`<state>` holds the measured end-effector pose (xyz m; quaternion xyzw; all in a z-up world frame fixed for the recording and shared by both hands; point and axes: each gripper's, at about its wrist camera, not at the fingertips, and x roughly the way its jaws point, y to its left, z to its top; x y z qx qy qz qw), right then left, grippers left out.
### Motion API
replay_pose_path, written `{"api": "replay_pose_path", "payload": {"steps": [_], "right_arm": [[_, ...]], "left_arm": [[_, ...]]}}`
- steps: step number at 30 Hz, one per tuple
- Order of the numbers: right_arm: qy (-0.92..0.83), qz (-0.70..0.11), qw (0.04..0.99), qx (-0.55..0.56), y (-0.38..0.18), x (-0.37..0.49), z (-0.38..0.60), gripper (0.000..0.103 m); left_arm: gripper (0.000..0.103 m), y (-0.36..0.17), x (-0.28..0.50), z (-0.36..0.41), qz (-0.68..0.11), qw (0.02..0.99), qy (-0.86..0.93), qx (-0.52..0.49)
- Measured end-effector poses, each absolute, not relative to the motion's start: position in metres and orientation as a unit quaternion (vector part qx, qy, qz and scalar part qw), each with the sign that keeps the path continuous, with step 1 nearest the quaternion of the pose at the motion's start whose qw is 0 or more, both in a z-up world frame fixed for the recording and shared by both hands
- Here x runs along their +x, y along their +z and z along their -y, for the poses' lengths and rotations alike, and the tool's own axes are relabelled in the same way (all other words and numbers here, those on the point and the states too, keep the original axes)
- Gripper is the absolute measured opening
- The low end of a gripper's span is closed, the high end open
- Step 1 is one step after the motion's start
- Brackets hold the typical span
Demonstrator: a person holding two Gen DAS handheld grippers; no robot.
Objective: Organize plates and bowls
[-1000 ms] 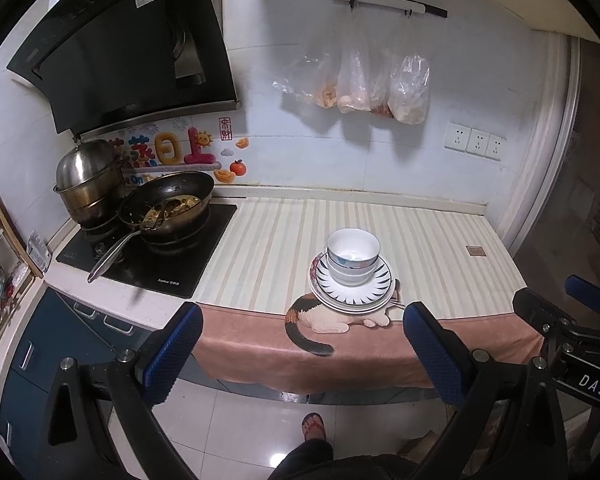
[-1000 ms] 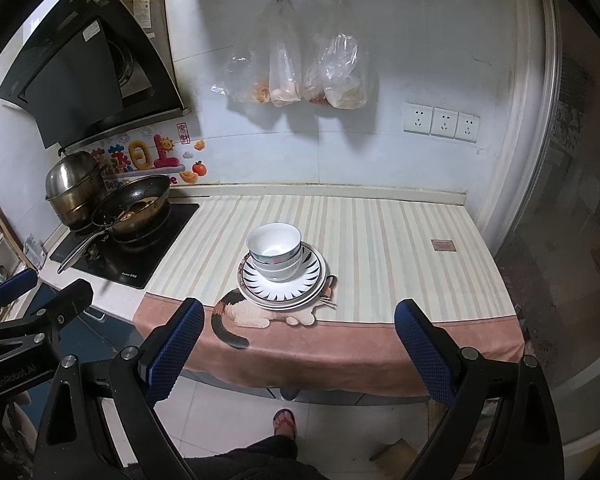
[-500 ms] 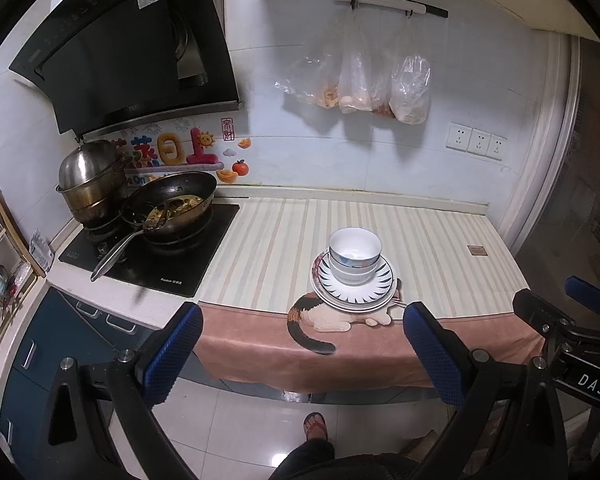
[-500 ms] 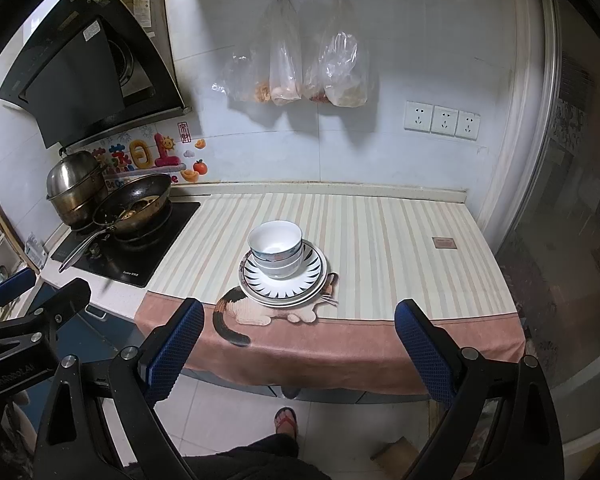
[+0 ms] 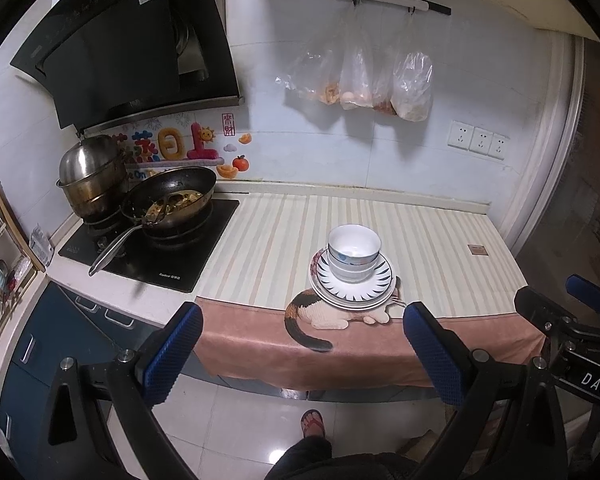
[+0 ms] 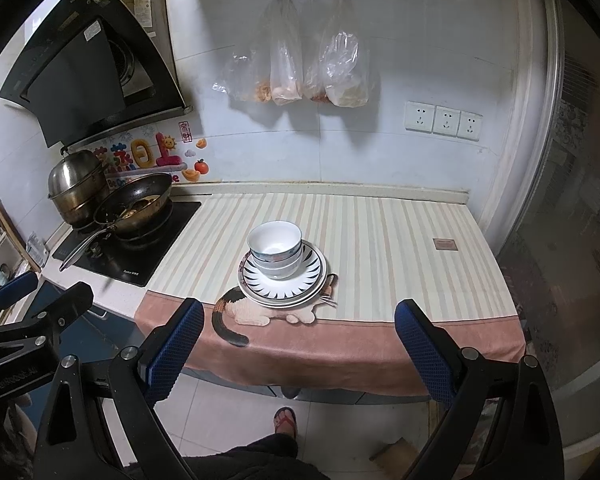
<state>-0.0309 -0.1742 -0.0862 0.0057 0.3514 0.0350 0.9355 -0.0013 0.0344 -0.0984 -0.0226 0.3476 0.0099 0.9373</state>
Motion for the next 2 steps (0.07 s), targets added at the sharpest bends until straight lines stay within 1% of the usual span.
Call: {"api": "replay_pose_path", "payload": {"steps": [2], "right_arm": [[0.037, -0.354, 0.935, 0.007, -0.0863, -0.0306, 0.1742, 0.098]], "left_arm": [[0.103, -0.1005, 0.0001, -0.0327, -0.350, 0.937, 0.008, -0.022]]}}
